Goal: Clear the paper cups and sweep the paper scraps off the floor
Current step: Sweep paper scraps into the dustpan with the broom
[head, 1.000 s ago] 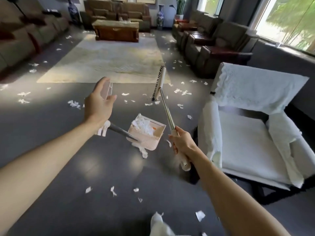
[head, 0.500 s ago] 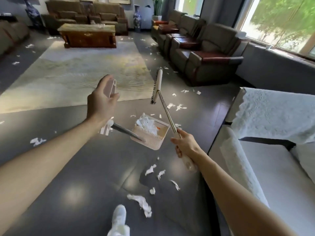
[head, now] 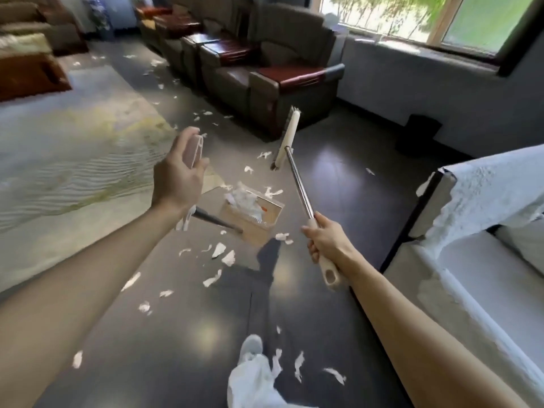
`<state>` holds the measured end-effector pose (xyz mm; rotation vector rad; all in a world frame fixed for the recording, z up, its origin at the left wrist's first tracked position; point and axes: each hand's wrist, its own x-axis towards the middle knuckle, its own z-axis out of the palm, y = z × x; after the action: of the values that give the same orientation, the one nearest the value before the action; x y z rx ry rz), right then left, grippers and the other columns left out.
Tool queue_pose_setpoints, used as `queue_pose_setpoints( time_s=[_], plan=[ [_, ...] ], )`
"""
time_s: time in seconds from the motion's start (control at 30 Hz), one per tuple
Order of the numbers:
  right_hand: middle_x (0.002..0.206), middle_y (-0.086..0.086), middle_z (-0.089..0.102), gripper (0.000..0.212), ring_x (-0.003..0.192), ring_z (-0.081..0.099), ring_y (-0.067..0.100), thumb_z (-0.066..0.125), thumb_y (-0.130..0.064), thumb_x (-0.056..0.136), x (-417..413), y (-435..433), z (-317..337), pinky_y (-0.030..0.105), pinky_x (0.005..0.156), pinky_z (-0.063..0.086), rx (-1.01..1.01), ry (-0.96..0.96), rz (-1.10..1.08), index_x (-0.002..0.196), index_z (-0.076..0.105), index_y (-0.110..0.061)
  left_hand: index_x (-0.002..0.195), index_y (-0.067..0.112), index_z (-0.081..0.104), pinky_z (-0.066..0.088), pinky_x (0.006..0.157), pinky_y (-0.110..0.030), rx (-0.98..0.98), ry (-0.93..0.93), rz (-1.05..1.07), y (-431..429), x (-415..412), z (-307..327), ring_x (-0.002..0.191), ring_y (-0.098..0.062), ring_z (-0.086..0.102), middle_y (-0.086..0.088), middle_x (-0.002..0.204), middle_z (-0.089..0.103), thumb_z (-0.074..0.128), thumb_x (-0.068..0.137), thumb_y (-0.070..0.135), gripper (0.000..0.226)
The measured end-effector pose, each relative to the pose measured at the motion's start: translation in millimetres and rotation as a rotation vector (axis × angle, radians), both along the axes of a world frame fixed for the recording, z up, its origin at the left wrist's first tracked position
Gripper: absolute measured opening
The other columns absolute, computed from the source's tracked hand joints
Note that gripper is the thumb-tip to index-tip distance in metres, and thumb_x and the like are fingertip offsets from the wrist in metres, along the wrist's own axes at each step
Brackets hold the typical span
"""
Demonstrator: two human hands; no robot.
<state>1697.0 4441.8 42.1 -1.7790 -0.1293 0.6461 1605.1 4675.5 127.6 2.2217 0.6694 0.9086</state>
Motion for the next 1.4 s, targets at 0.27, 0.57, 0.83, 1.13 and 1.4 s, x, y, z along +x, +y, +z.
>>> queue_pose_setpoints(
  time_s=[0.27,0.57,0.83,1.13,1.4],
  plan=[
    [0.054,0.002,0.040,0.029,0.036,0.036,0.009,0.050,-0.008,0.096,179,118,4,0.020,0.035,0.034,-0.034,0.037,-0.212,0.125,0.049,-0.003,0.132,0.024,0.050,0.041,0.089,-0.023,-0.068,-0.016,-0.159,140,220,10,0.111,-0.018,0.057,0.001,0.126,0.061,0.065,0.090,0.016,0.046],
    [0.057,0.003,0.040,0.041,0.037,0.036,0.008,0.048,-0.006,0.098,382,213,8,0.021,0.035,0.034,-0.018,0.045,-0.413,0.137,0.044,-0.014,0.135,0.026,0.048,0.038,0.088,-0.017,-0.105,-0.067,-0.400,232,467,10,0.110,-0.012,0.053,-0.001,0.130,0.057,0.062,0.092,0.016,0.046],
    [0.059,0.002,0.041,0.049,0.032,0.037,0.005,0.048,-0.006,0.097,565,250,26,0.018,0.033,0.034,0.042,0.034,-0.593,0.145,0.036,-0.010,0.133,0.025,0.049,0.041,0.092,-0.023,-0.070,-0.059,-0.616,264,705,19,0.108,-0.023,0.059,-0.004,0.121,0.063,0.063,0.091,0.015,0.045],
    [0.059,0.002,0.038,0.044,0.038,0.035,0.005,0.046,-0.004,0.098,847,221,18,0.018,0.036,0.032,0.075,0.046,-0.730,0.141,0.040,-0.013,0.131,0.025,0.052,0.038,0.087,-0.017,-0.145,-0.035,-0.732,229,1032,-1,0.104,-0.020,0.060,-0.002,0.118,0.065,0.063,0.090,0.015,0.044],
    [0.061,0.003,0.042,0.063,0.034,0.038,0.003,0.049,-0.006,0.098,1059,171,36,0.016,0.034,0.035,0.082,0.103,-0.840,0.153,0.022,-0.021,0.131,0.027,0.048,0.043,0.089,-0.021,-0.161,-0.044,-0.834,168,1275,19,0.097,-0.015,0.059,0.001,0.113,0.064,0.061,0.092,0.016,0.042]
  ],
)
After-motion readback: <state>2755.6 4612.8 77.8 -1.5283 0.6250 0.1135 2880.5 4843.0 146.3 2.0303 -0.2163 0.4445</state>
